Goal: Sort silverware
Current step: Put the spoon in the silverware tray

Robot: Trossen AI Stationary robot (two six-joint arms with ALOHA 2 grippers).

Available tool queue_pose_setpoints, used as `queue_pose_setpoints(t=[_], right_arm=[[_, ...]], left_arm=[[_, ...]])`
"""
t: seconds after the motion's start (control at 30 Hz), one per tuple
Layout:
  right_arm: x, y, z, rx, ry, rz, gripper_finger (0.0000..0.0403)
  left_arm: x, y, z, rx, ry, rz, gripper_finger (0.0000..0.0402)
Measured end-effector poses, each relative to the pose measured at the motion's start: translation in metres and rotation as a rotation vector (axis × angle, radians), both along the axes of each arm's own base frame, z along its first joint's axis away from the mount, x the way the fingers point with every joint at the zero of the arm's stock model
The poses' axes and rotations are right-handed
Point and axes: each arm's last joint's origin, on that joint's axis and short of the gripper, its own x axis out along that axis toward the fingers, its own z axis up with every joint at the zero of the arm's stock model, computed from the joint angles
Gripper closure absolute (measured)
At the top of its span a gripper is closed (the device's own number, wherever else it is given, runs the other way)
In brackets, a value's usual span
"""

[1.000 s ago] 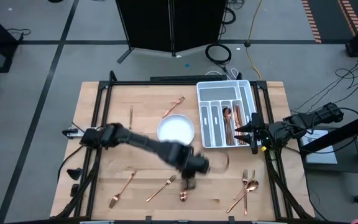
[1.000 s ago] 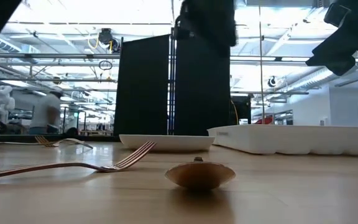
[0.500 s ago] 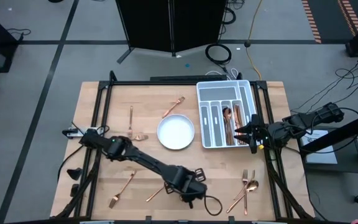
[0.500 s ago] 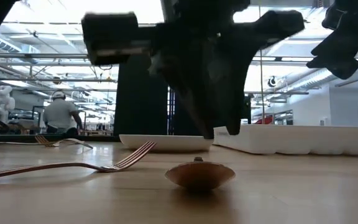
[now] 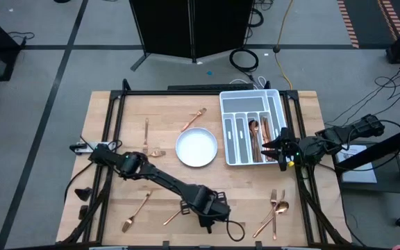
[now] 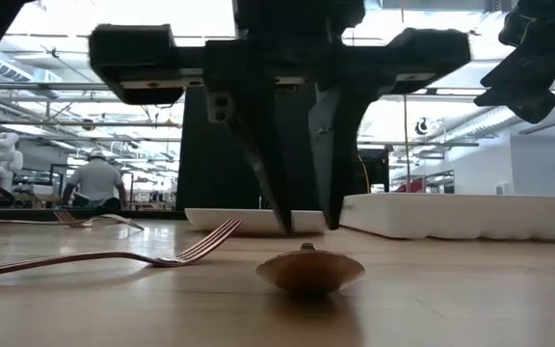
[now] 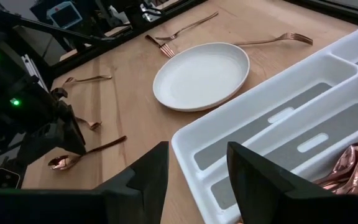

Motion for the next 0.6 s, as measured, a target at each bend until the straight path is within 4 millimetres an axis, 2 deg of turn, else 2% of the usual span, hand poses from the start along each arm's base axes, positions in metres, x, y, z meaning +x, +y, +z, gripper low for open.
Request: queue_pose_setpoints(t=[0.4, 0.6], right_arm=[[0.000, 0.000, 0.000, -0.007, 0.002, 0.004, 0.0248], [0.000, 0.000, 0.000, -0.007, 0.002, 0.004, 0.0248]], left_arm=[[0.002, -0.001, -0.016, 0.015, 0.025, -0.103, 0.0301], [0.004, -0.001, -0.023, -0.035, 0.052, -0.124, 0.0303]])
